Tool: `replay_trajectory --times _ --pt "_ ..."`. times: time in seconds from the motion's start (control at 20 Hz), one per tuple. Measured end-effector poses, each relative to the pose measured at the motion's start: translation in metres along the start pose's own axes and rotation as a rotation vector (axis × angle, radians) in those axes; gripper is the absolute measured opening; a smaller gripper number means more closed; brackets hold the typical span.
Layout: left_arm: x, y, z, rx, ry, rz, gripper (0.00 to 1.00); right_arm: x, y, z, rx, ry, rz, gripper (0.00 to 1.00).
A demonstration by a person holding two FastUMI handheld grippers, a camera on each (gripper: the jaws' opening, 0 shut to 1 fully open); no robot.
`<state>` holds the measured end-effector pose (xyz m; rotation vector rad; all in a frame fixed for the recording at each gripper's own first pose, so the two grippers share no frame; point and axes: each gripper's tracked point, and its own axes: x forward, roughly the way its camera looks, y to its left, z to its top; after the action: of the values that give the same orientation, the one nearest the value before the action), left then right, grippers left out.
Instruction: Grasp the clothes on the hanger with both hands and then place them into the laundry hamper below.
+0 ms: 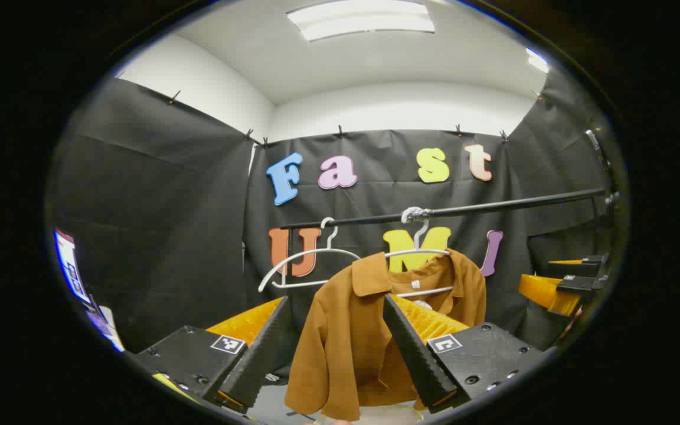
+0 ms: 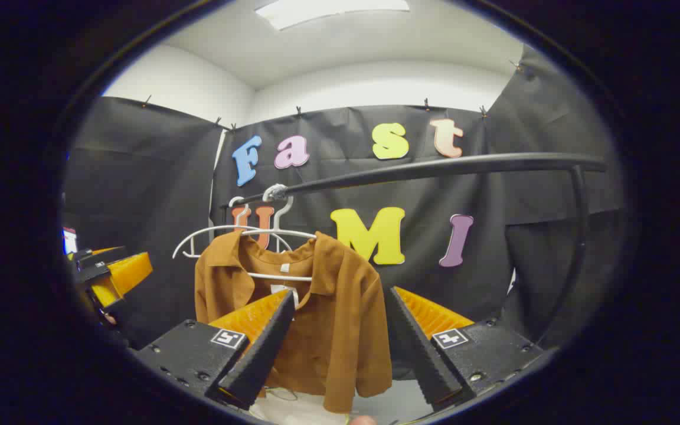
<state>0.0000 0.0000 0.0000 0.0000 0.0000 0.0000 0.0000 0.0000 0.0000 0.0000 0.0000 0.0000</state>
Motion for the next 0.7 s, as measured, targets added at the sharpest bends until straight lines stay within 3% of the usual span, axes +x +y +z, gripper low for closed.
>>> replay_trajectory --times 0.65,0.7 --pt "0.038 -0.048 -0.051 -0.007 0.079 -0.104 1.0 0.041 0.005 -0.037 0.074 0.04 0.035 1.0" --pt "0.042 -0.051 -0.056 -0.004 0.087 -0.116 0.92 0.046 0.006 -0.042 0.077 0.048 0.032 1.0"
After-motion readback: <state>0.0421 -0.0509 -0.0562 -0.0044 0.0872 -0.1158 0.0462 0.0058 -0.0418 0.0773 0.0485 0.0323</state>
